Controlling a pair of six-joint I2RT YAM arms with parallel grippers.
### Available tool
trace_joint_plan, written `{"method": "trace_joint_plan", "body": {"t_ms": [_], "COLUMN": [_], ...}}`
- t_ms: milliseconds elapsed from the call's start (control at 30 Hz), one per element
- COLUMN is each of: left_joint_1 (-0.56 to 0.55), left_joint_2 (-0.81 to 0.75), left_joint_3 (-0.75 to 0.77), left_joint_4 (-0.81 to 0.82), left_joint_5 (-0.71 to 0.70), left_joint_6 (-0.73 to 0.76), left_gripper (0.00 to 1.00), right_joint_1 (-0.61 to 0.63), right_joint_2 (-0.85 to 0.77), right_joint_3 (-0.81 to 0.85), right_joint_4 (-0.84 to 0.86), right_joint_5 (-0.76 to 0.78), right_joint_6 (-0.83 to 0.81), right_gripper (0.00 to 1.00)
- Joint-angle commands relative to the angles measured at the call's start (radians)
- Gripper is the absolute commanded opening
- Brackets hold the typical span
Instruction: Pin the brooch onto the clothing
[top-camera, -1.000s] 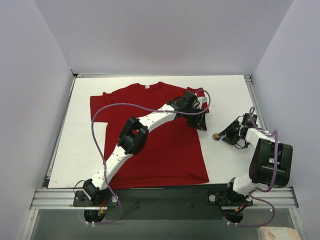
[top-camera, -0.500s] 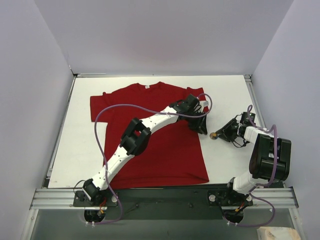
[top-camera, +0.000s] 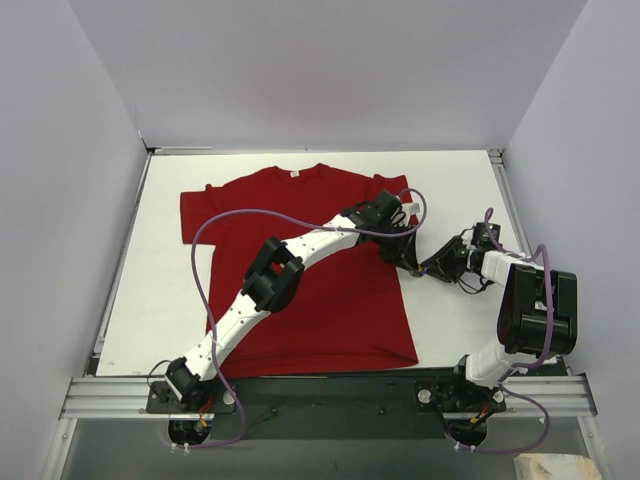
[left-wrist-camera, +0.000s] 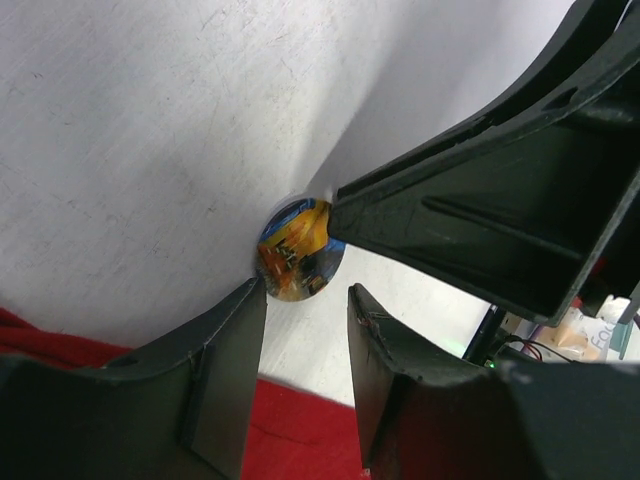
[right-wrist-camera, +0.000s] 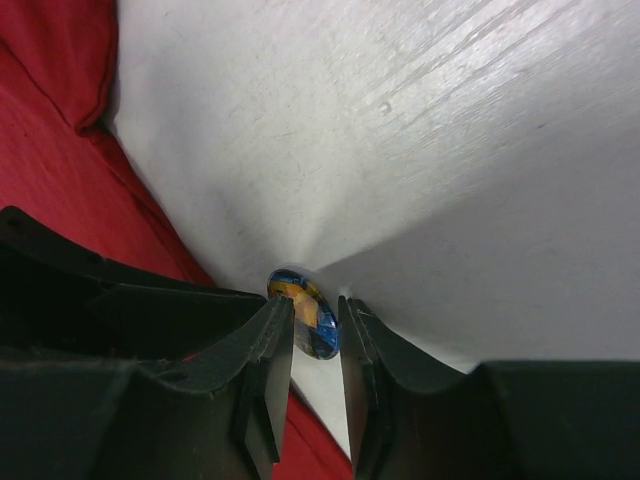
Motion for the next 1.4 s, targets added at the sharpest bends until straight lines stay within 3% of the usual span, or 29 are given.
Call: {"method": "trace_joint_plan", "body": {"t_ms": [0, 400, 600, 667, 900, 1067, 1233, 1367], "left_joint_1": [-0.01, -0.009, -0.007, -0.004, -0.001, -0.002, -0.002, -0.004], "left_joint_2": [0.029, 0.018, 0.0, -0.014, -0.218, -0.423, -0.69, -0.876], "left_joint_3": [-0.004, -0.033, -0.045, -0.044, -0.097, -0.318, -0.585, -0.827], "left_joint_4": [-0.001, 0.02, 0.039, 0.048, 0.1, 0.184, 0.292, 0.356], "left_joint_5": [-0.008, -0.006, 0.002, 0.002, -0.116, -0.231, -0.409, -0.667], "left_joint_6": [0.0, -0.007, -0.004, 0.005, 0.072, 0.135, 0.238, 0.301], "left_gripper": [0.49, 0.48, 0.48, 0.49, 0.64, 0.71, 0.75, 0.85], "right_joint_1": [0.007, 0.007, 0.007, 0.007, 0.007, 0.021, 0.113, 0.206], "right_joint_2": [0.01, 0.018, 0.006, -0.016, -0.131, -0.224, -0.264, -0.242], "right_joint_3": [-0.025, -0.049, -0.046, -0.035, 0.04, 0.084, 0.161, 0.23], "right_joint_4": [0.019, 0.092, 0.086, 0.051, -0.061, -0.142, -0.196, -0.193], "right_joint_5": [-0.04, -0.086, -0.082, -0.057, -0.011, -0.008, -0.003, -0.009], "right_joint_6": [0.022, 0.066, 0.06, 0.052, 0.019, 0.017, 0.037, 0.077], "right_gripper": [0.26, 0.19, 0.0, 0.0, 0.0, 0.0, 0.0, 0.0]}}
